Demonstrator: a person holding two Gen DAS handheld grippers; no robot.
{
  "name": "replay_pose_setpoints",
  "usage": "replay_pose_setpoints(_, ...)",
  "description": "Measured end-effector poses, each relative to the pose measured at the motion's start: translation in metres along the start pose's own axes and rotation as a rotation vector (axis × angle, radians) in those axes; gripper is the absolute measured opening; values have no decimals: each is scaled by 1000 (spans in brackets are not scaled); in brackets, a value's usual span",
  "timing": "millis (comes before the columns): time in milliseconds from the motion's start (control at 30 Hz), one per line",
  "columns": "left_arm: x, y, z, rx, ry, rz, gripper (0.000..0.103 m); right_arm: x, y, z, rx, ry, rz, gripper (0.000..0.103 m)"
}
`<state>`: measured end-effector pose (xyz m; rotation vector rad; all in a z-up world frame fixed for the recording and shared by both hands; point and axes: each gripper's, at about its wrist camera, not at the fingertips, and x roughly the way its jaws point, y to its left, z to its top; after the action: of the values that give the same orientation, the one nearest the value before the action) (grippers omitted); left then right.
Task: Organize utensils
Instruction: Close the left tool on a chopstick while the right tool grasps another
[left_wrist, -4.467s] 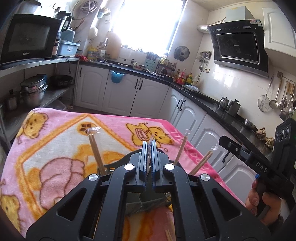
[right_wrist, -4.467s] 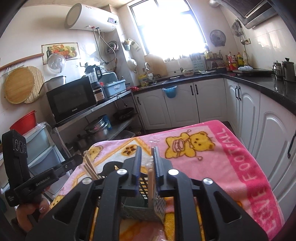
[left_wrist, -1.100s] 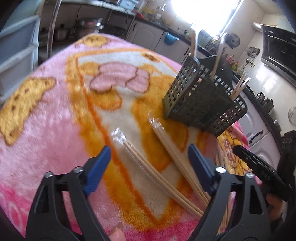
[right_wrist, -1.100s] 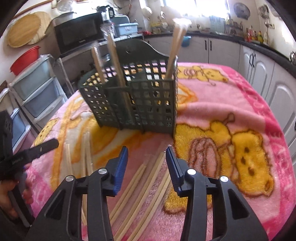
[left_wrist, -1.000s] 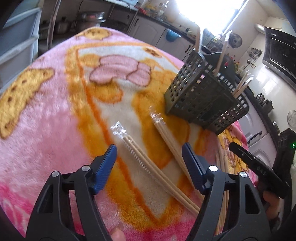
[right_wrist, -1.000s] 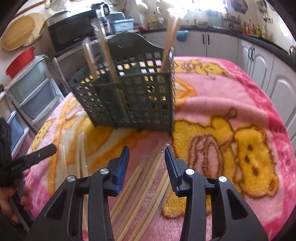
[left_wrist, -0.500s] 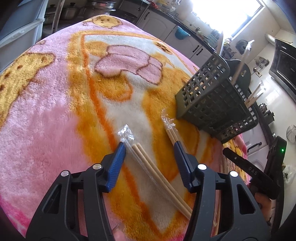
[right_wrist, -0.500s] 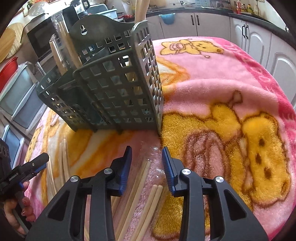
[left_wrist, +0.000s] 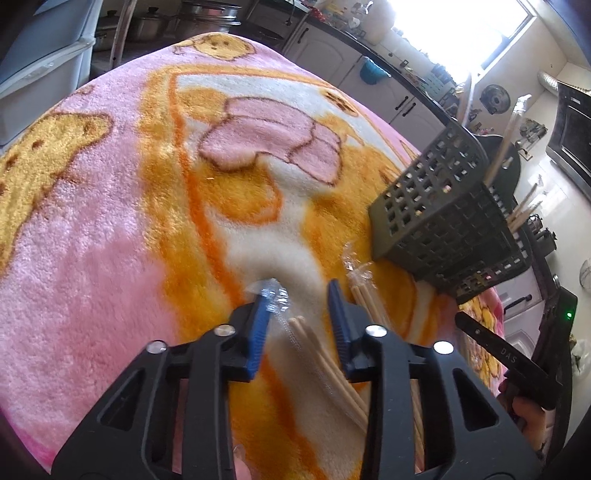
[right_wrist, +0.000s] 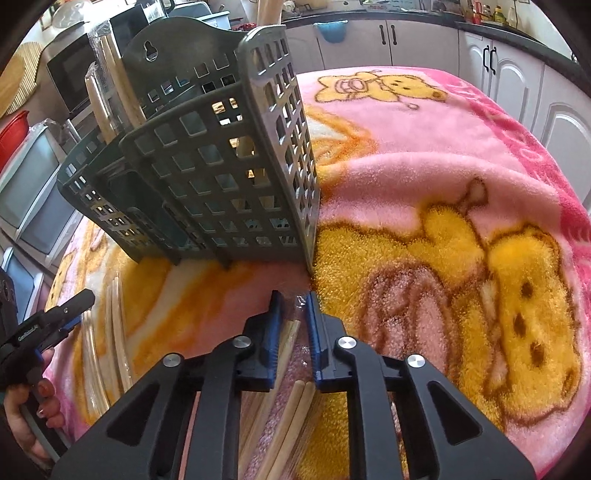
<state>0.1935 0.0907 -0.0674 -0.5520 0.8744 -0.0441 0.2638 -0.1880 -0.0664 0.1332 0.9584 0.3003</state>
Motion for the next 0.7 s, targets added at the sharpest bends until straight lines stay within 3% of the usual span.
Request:
replay_pose_setpoints(67,1,4,2,-5,-2,9,11,0,-2,1,9,-5,5,9)
replay_pose_setpoints(433,-3,12,3,-23,-13,-25,1,-23,1,1,14,-70,48,7)
replay_pose_setpoints(700,-59,-17,3,64,-151,-82,0,-64,8,0,-11,-170,117,7)
